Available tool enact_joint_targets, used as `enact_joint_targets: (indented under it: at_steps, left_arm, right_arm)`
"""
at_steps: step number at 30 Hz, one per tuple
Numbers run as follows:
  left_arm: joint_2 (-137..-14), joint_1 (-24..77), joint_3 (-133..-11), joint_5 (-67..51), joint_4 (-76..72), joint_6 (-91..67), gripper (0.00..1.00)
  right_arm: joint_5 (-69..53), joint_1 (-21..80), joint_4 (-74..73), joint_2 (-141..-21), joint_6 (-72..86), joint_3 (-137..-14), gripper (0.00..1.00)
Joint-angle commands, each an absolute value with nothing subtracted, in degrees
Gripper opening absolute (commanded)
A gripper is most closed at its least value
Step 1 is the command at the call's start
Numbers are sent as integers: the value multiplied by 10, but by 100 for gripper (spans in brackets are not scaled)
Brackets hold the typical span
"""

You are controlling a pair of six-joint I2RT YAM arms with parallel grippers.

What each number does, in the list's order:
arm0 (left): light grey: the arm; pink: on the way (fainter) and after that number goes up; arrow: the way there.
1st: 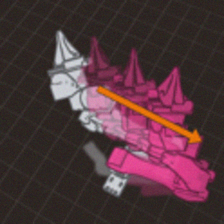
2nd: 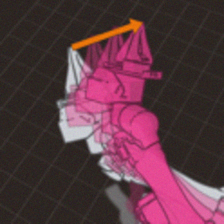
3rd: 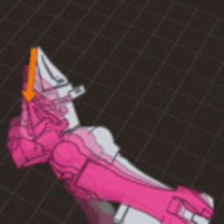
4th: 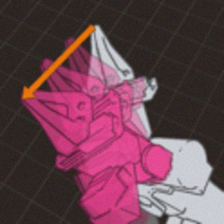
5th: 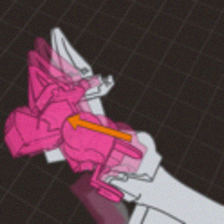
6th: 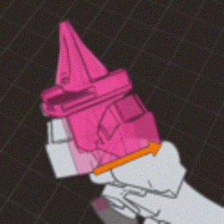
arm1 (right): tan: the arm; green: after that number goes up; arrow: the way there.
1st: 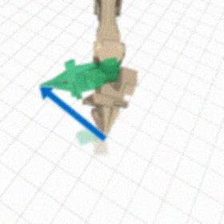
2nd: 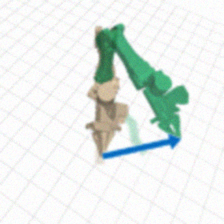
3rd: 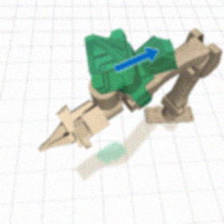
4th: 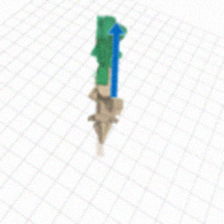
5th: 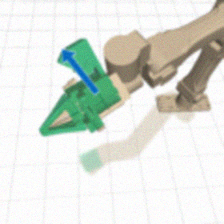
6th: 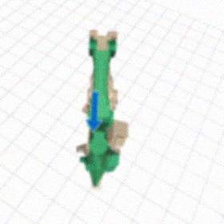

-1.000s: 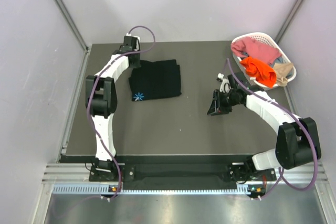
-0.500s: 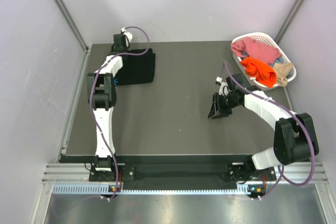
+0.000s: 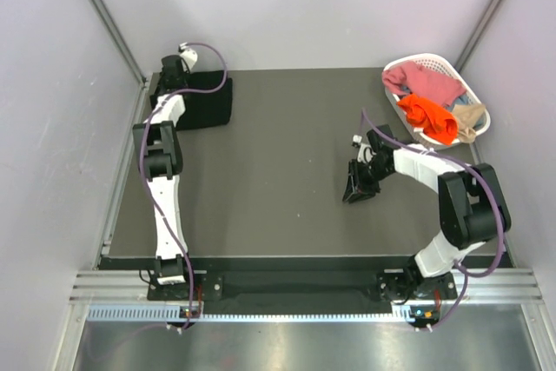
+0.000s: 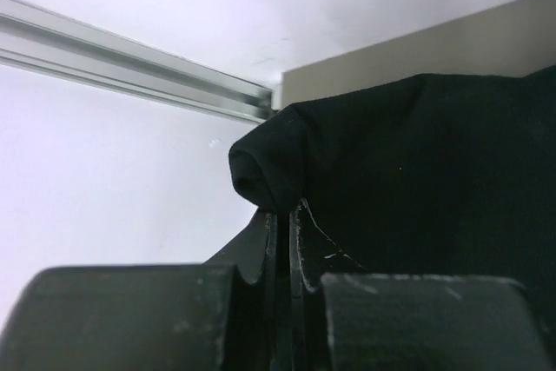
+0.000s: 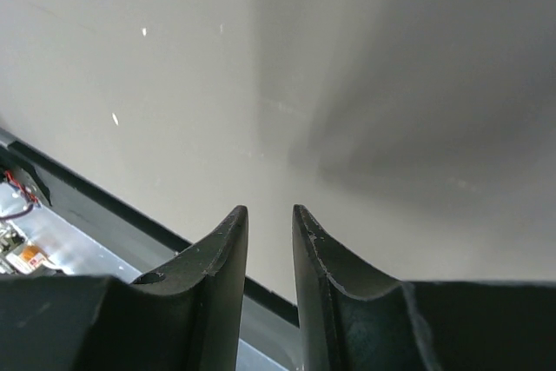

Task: Fold and stack the t-shirts
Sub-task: Neatly place the folded tshirt to the corner

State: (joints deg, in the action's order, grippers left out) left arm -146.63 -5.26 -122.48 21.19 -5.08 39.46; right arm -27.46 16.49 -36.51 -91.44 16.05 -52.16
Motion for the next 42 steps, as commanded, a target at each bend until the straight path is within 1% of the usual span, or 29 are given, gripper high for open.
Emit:
enact_joint_targets:
  at_steps: [1,13,15,16,17,18,20,21,22,23,26,28,29,30,32,36,38,39,41,42]
  left_arm:
    - [-1475,-75,-1263,176,-116,426,0]
    - [-1506,-94,-1281,117,-164,410,0]
    - [-1513,-93,-1285,127,-201,402,0]
    - [-1514,-93,-1288,139,-213,394,2]
    - [-1517,-94,-1294,161,-216,386,7]
    - [-1515,-93,-1302,170,-215,375,19]
    - [-1507,-91,-1304,212,-228,361,36]
    - [-1504,-90,-1311,230,-229,346,54]
    - [-1501,-89,-1313,251,-230,338,78]
    - [-1493,-86,-1315,280,-220,331,99]
    - [-1467,-64,-1303,307,-186,302,99]
    - [-1426,-42,-1255,337,-192,307,99]
    - [-1410,-16,-1236,345,-196,308,99]
    - [-1392,-3,-1199,352,-190,295,99]
    - [-1339,44,-1167,349,-167,265,99]
    - [-1259,118,-1118,307,-41,115,99]
    - [-1207,168,-1082,265,-26,73,99]
    - [-1187,185,-1032,252,-26,53,99]
    - [-1131,239,-982,248,-23,26,99]
    - [-1112,254,-936,237,-13,-16,99]
  right_arm:
    - [-276,171,-352,-931,155,-564,28]
    - [-274,174,-361,-957,161,-595,27]
    - [-274,176,-362,-959,161,-596,27]
    - [-273,175,-363,-959,160,-595,27]
    - [-272,175,-364,-959,160,-595,26]
    - [-272,176,-365,-958,161,-595,26]
    - [-275,177,-366,-955,163,-595,26]
    - [-276,176,-366,-954,163,-597,26]
    - [-278,176,-366,-952,163,-597,26]
    - [-279,176,-367,-947,163,-597,26]
    - [-285,177,-371,-940,163,-598,26]
    - [-284,176,-375,-928,167,-597,25]
    - [-282,176,-378,-919,171,-597,25]
    - [-280,177,-379,-915,175,-597,25]
    - [-277,176,-378,-906,184,-602,25]
    - [-257,175,-378,-881,197,-620,26]
    - [-240,175,-377,-863,199,-627,27]
    - [-222,176,-378,-856,204,-624,27]
    - [-210,175,-377,-833,210,-618,27]
    - [-204,174,-375,-825,215,-607,27]
